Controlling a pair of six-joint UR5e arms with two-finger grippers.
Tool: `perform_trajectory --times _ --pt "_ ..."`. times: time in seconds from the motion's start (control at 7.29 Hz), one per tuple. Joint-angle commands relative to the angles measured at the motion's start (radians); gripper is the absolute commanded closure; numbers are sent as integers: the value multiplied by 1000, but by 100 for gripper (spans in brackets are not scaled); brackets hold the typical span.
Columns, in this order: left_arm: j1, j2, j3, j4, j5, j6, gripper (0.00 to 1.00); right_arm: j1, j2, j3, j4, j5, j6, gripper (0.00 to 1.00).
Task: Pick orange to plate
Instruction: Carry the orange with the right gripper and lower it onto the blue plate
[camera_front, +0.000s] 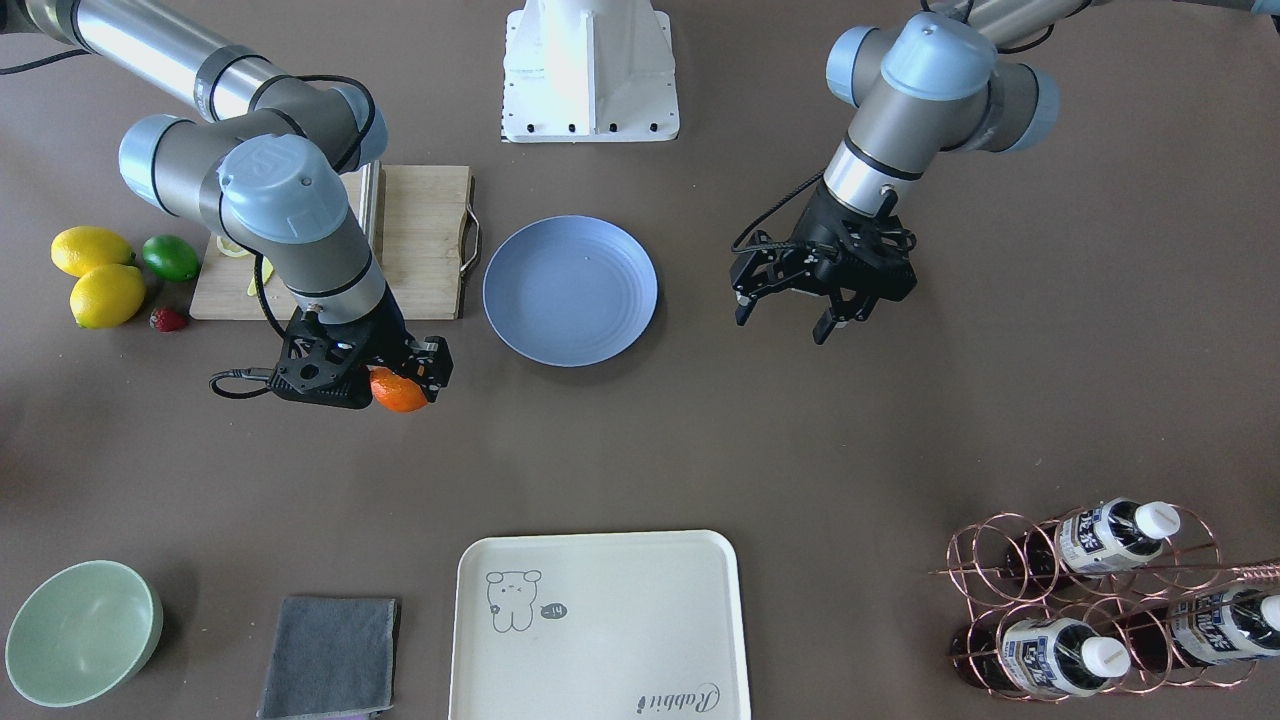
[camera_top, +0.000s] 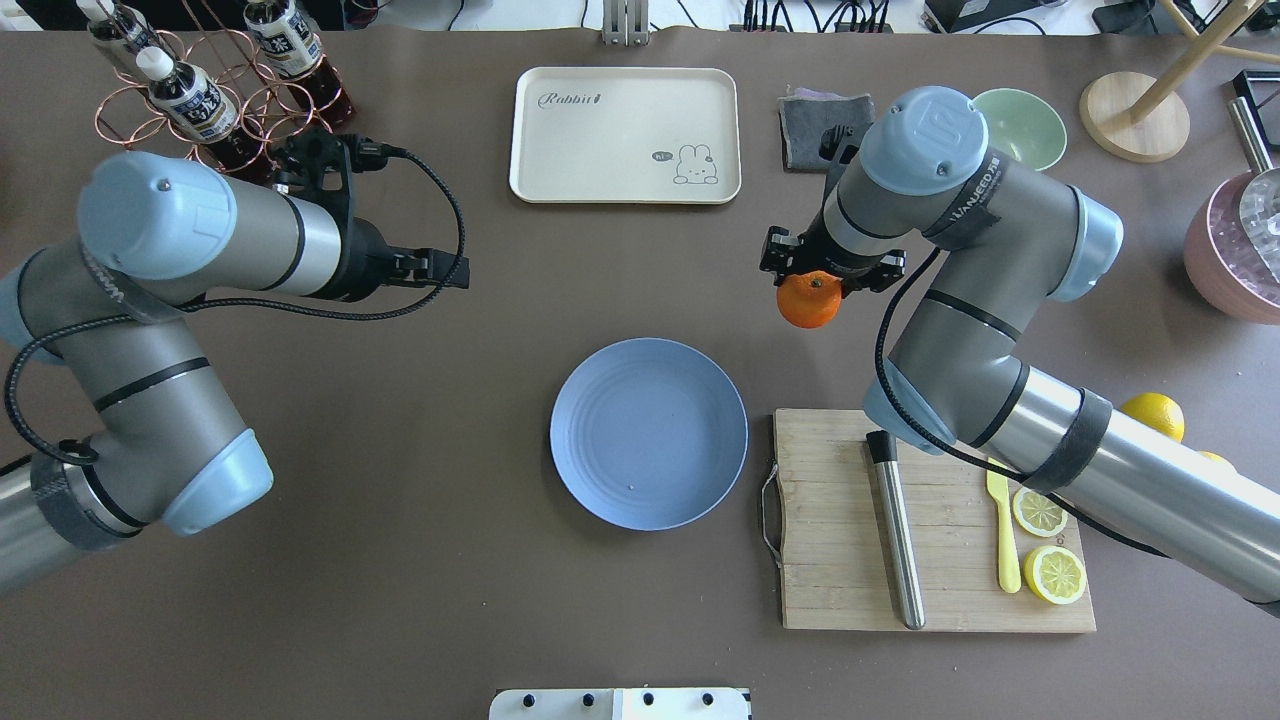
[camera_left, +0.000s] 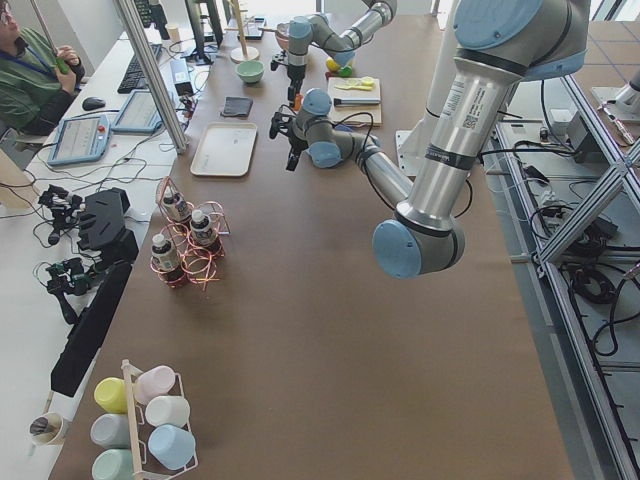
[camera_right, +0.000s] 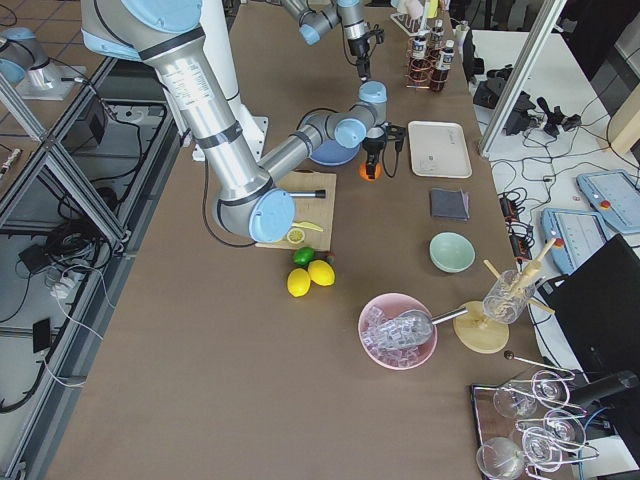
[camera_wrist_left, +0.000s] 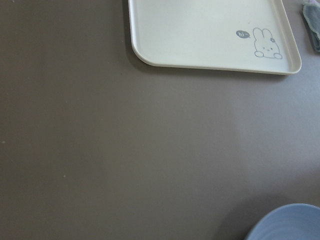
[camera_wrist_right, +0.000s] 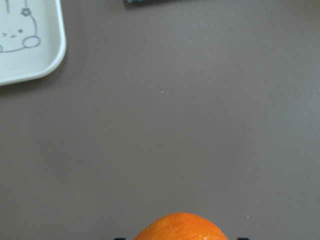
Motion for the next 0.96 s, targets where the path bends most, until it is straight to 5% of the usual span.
perform_trajectory --times 0.0,0.82 --pt "-99 136 -102 -27 -34 213 2 -85 67 14 -44 -76 95 100" --pt "-214 239 -92 -28 -35 317 2 -297 124 2 -41 -234 145 100"
